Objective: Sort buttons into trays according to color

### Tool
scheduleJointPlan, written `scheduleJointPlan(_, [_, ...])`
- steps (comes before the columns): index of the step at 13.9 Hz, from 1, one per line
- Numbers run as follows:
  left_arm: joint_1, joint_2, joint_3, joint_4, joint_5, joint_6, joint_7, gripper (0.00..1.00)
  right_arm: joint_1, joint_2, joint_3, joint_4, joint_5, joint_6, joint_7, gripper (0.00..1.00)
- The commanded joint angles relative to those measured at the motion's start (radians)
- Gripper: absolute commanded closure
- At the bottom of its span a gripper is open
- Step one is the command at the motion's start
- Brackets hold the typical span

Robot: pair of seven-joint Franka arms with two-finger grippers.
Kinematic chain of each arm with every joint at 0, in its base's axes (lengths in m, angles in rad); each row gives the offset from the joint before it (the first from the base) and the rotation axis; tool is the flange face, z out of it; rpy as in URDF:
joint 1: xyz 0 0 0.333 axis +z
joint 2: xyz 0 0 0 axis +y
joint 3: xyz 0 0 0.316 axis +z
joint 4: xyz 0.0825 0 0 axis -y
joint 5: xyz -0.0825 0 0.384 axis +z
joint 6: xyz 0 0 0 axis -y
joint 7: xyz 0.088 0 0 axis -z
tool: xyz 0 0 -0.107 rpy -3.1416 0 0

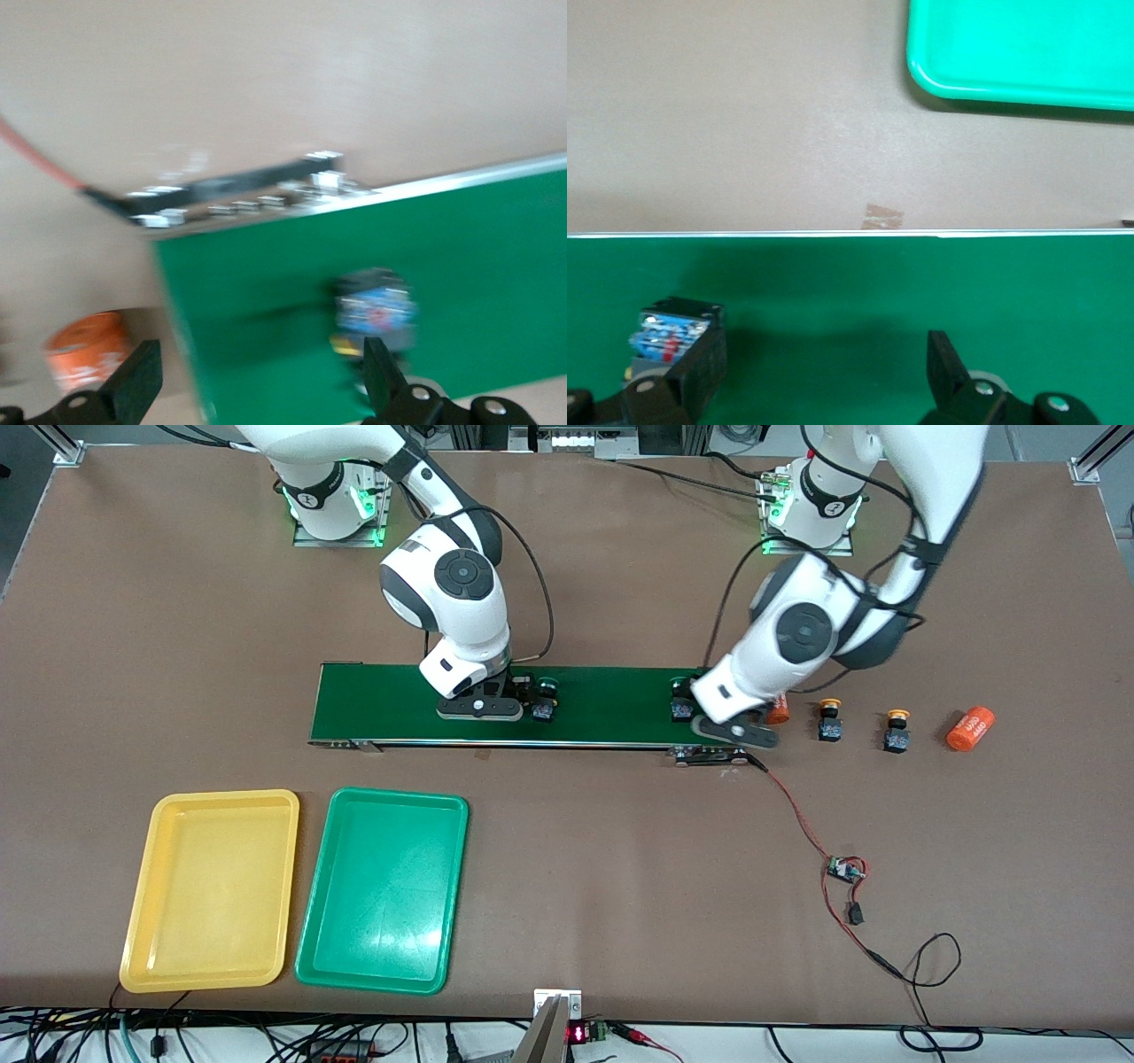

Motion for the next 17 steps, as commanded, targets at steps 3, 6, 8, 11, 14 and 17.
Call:
scheduleJointPlan(3, [0.196,-0.007,-0.001,-0.015,-0.014,-0.036,0.096,0.00,0.034,0.064,-0.006,0.080,0.012,-0.017,0.019,0.00])
scheduleJointPlan(6, [0.230,-0.003,-0.001,-0.024,-0.013,-0.076,0.152,0.00,0.058,0.100,-0.006,0.097,0.010,-0.017,0.022,0.00])
scheduleJointPlan(8, [0.242,0.002,-0.003,-0.049,-0.013,-0.073,0.154,0.00,0.060,0.117,-0.006,0.105,0.009,-0.016,0.022,0.00])
scheduleJointPlan(11, [0.242,-0.001,-0.004,-0.095,-0.013,-0.049,0.154,0.00,0.060,0.126,-0.006,0.114,0.009,-0.017,0.022,0.00])
scheduleJointPlan(14, [0.241,0.000,-0.004,-0.167,-0.011,0.054,0.154,0.00,0.057,0.131,-0.006,0.114,0.010,-0.017,0.017,0.04])
scheduleJointPlan(17, [0.242,0.026,-0.004,-0.190,-0.011,0.088,0.154,0.00,0.052,0.132,-0.006,0.114,0.009,-0.017,0.014,0.39])
